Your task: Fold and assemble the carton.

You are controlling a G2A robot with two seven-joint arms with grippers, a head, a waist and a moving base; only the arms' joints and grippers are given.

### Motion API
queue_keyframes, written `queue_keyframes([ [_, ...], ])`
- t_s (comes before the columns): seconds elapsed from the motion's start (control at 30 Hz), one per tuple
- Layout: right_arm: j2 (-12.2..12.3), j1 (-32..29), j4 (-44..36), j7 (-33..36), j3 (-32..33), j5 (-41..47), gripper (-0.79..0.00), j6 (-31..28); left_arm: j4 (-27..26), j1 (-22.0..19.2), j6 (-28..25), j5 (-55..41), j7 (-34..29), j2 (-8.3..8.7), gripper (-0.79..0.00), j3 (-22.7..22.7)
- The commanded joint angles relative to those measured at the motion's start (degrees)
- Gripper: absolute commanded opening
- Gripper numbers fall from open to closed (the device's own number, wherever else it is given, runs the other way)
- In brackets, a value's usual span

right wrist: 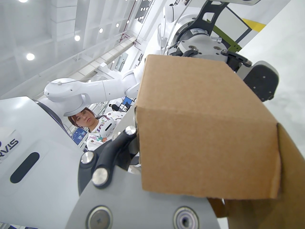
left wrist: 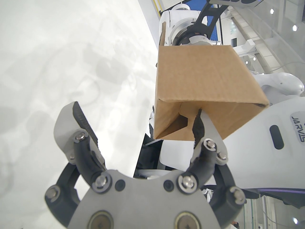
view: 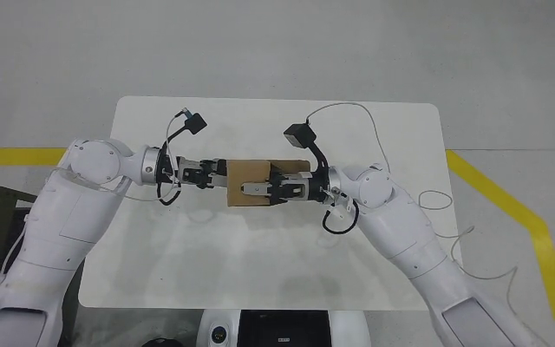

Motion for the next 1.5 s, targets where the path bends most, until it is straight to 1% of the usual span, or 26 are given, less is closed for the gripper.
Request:
queue_keyframes([
  [0.0,-0.04,0.02,0.11,0.06,-0.01,0.12,-0.785,0.02,0.14,-0.10,-0.07,-0.11,0.00,-0.07,0.000,0.20],
  [0.27,0.02,-0.10,1.17,0.21,0.52,-0.38,-0.785,0.28,1.18,-0.45,-0.28,-0.16,-0.38,-0.02,0.000,-0.39],
  [0.5,0.33,-0.12,4.78,2.58,0.64,-1.73,-0.785,3.36,1.69,-0.16,-1.35,1.56,-0.16,0.63,0.000,-2.92],
  [0.6,0.14,0.63,7.15,3.48,0.05,-1.68,-0.785,4.56,0.97,0.28,-4.15,3.18,1.02,0.81,0.000,-3.70],
  [0.7,-0.28,1.71,10.46,4.54,-1.05,-1.22,-0.785,6.03,-0.08,0.90,-7.94,6.12,3.81,0.91,0.000,-4.30],
  [0.93,-1.78,5.00,19.82,5.38,-3.58,-0.21,-0.785,7.43,-3.47,2.42,-16.48,19.28,12.35,1.38,0.000,-3.57],
  [1.17,-3.65,8.89,28.23,5.06,-5.78,-0.27,-0.785,7.25,-3.62,3.63,-25.91,31.79,21.78,1.77,0.000,-2.53],
  [1.27,-4.52,10.26,30.91,4.71,-6.59,-0.15,-0.785,7.04,-2.85,3.98,-28.27,34.77,24.60,1.70,0.000,-2.39],
  [1.3,-4.78,10.64,31.62,4.72,-6.85,-0.16,-0.760,6.91,-2.73,4.11,-28.65,35.46,25.36,1.66,0.000,-2.27],
  [1.33,-5.03,10.95,32.29,4.76,-7.07,-0.10,-0.696,6.89,-2.71,4.16,-28.94,36.32,25.88,1.65,0.000,-2.18],
  [1.4,-5.46,11.46,33.62,4.89,-7.47,-0.18,-0.628,6.75,-2.74,4.23,-29.06,36.77,26.19,1.63,0.000,-2.08],
  [1.47,-5.83,11.75,34.54,5.11,-7.75,-0.09,-0.502,6.32,-2.74,4.23,-29.06,36.77,26.19,1.63,0.000,-2.08],
])
